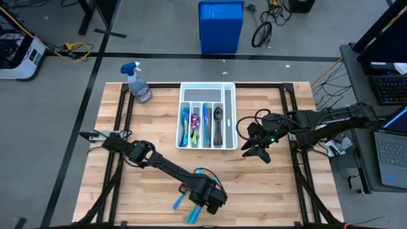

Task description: Sort silverware

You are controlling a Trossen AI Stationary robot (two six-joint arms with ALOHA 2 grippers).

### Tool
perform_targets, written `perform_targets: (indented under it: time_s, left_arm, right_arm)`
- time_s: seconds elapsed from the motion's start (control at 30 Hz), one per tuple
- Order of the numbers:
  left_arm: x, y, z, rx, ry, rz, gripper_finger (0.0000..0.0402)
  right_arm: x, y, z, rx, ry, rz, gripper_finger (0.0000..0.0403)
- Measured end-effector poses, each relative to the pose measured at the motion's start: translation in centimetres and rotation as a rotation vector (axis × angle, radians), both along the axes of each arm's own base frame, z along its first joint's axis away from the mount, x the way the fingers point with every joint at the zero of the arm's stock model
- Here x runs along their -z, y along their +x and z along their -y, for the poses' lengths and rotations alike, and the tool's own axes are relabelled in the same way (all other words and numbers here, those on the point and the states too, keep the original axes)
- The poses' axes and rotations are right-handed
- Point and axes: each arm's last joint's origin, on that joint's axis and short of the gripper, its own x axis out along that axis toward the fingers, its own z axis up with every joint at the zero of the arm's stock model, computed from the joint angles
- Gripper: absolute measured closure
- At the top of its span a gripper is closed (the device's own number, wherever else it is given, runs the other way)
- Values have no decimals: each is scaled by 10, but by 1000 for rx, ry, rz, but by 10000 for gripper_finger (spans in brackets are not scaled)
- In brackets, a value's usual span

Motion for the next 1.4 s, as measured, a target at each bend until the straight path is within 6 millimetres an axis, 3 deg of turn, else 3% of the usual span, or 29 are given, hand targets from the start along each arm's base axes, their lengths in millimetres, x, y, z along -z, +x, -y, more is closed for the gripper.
perform_targets:
  time_s: [0.8,1.07,1.4]
  left_arm:
    - [-9,2,1,-10,-6,29,400]
    - [-10,5,2,-9,-21,59,400]
    - [-11,7,3,-11,-32,78,400]
  right_arm:
    - [2,2,-2,-41,22,-13,261]
    - [26,26,-6,-97,32,-113,261]
    - [55,63,-11,-134,-10,-96,261]
